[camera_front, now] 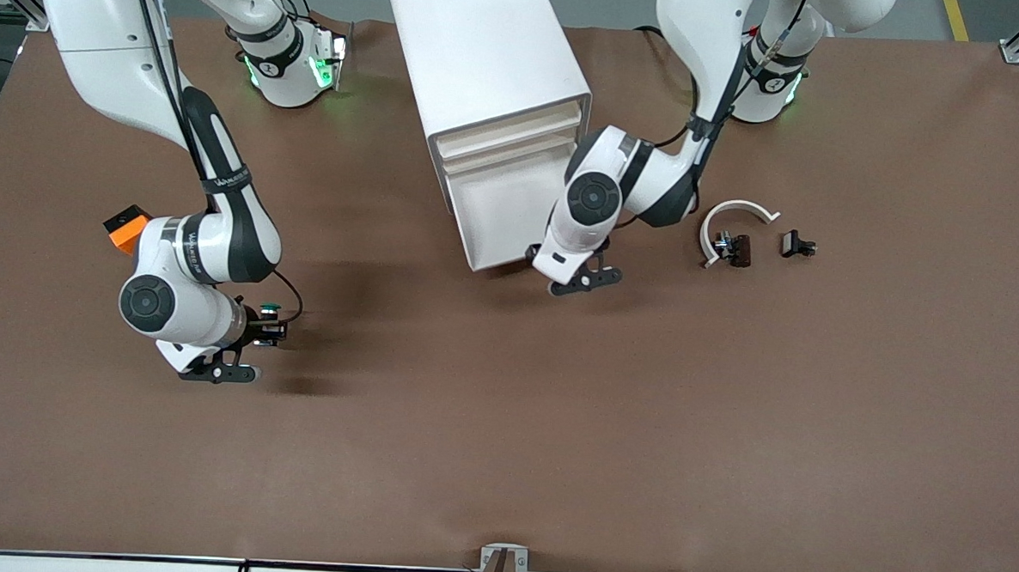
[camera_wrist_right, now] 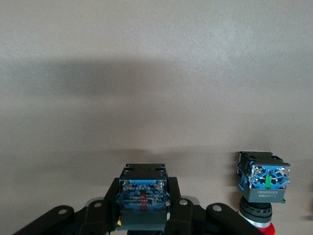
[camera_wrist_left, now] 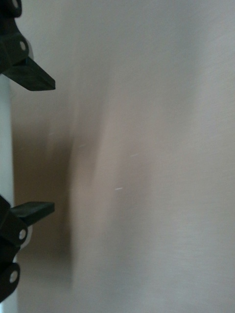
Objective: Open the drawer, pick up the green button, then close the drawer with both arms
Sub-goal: 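Push the drawer shut with the left gripper while the right gripper lowers the button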
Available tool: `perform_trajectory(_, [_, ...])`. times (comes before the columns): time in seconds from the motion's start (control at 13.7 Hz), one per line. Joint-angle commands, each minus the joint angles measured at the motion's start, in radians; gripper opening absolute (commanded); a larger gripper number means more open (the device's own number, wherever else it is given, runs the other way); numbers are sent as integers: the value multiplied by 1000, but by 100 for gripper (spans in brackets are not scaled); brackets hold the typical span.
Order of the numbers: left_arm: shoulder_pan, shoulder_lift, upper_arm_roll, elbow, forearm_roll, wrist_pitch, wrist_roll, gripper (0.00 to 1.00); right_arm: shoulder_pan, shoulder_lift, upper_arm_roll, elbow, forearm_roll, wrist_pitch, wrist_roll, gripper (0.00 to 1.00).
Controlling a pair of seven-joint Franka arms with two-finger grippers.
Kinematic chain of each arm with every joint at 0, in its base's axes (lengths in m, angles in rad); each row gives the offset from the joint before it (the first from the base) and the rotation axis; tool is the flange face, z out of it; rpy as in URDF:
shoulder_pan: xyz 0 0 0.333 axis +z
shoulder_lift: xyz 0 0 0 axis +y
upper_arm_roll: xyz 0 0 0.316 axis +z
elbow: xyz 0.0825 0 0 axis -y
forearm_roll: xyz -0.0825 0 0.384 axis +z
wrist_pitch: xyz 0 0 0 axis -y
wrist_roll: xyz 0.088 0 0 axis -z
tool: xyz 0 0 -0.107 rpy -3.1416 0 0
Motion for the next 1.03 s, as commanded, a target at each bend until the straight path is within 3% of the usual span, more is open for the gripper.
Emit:
perform_trajectory(0.0, [-6,-54,-62,-57,6,-2,-58,100,-24,-11,18,-41,-14,45,19,19])
perform_trajectory(0.59, [-4,-85,-215,-97,0,1,-118,100,-32,12,20,-47,-14,71,14,21])
perform_trajectory(0.95, [22,-82,-203,-79,-6,3,-154,100,-37,16,20,-44,-14,82,8,28])
